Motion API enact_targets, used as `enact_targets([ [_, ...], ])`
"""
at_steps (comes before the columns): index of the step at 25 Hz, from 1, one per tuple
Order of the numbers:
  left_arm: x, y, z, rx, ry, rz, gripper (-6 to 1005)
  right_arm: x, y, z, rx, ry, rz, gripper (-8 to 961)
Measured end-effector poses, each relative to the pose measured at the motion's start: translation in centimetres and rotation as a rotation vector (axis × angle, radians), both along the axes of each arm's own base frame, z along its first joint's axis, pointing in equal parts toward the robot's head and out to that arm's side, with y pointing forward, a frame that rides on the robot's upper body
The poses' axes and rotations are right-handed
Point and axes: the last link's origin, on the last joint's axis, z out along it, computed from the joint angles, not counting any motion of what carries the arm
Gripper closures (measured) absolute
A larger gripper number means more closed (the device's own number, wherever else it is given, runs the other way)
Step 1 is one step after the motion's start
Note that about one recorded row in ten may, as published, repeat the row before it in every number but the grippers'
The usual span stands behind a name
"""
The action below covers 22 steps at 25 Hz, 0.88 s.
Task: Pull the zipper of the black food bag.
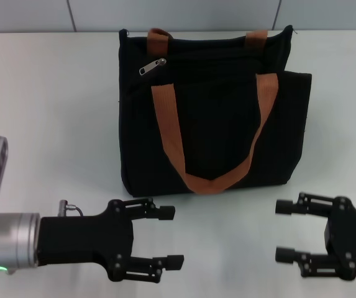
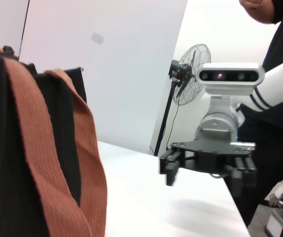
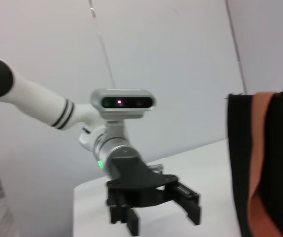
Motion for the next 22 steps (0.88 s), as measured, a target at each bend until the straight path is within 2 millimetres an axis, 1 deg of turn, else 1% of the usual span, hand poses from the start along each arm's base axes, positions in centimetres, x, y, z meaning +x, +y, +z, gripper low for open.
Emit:
enact_targets([
  [5, -0.01, -0.18, -0.6, -0.014, 0.017, -0.011, 168, 0.22, -0.51, -0.77, -0.067, -0.051, 0.023, 164],
  [22, -0.09, -0.35, -0.62, -0.022, 0.015, -0.014, 168, 0.2, -0.25, -0.87, -0.067, -0.065, 0.029, 164],
])
